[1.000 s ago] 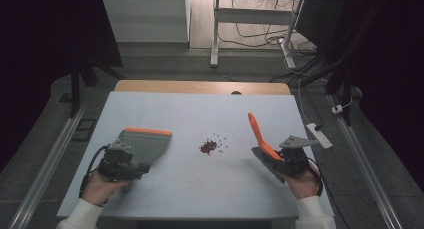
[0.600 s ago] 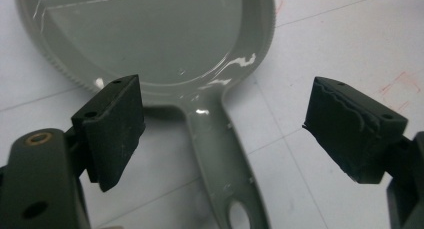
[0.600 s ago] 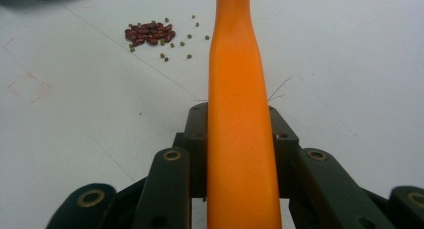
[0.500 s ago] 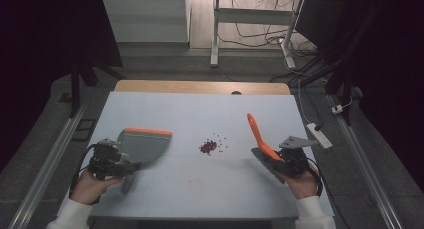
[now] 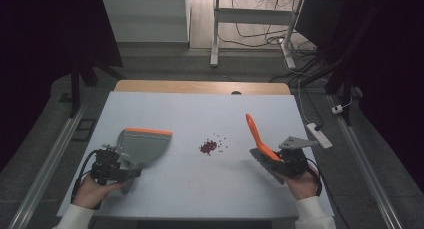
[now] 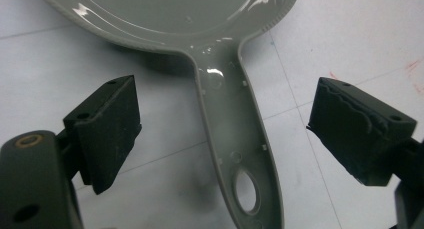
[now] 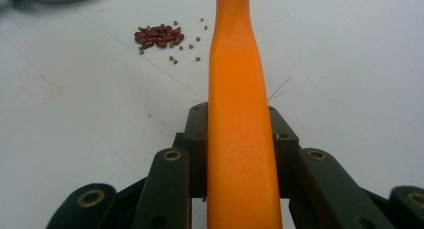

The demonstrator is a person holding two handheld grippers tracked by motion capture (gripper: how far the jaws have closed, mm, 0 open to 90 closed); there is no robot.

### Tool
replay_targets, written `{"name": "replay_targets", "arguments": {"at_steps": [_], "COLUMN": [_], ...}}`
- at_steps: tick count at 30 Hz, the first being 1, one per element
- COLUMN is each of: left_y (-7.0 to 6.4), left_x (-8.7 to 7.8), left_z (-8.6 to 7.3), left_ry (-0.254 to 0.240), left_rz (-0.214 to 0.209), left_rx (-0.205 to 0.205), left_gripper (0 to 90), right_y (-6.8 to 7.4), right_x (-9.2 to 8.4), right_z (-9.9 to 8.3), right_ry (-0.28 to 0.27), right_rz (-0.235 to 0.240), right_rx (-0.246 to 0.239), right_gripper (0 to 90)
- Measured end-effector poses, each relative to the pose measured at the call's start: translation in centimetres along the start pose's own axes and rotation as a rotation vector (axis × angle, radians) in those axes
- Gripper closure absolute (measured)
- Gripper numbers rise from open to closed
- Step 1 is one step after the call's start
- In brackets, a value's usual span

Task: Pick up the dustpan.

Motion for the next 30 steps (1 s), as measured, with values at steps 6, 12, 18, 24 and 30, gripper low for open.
{"name": "replay_targets", "arguments": {"at_steps": [6, 12, 18, 24, 30], "left_y": [0.0, 0.7, 0.9, 1.0, 1.1], "left_x": [0.8, 1.7, 2.3, 2.5, 2.7], "left_z": [0.3, 0.0, 0.2, 0.3, 0.4], "left_ry": [0.005, 0.015, 0.004, 0.001, -0.007], "left_rz": [0.019, 0.020, 0.009, -0.002, -0.013], "left_rx": [-0.007, -0.030, -0.044, -0.057, -0.070], "left_gripper": [14.7, 17.2, 21.4, 24.6, 30.7], "right_y": [0.0, 0.0, -0.1, -0.1, -0.1], "right_x": [0.0, 0.1, 0.2, 0.3, 0.4], "right_z": [0.0, 0.0, -0.1, -0.2, -0.2], "right_ry": [-0.005, 0.002, 0.006, 0.008, 0.009], "right_rz": [0.001, -0.001, -0.002, -0.003, -0.005], "right_rx": [-0.004, -0.005, 0.001, 0.003, 0.004], "right_gripper": [69.4, 69.4, 69.4, 69.4, 69.3]}}
Point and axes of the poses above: each handheld gripper's, and its own axes: x roughly forward along the jaws, z roughly out of its top, y roughly to its left, the point moved 5 cm from there along x, roughly forward along the jaws
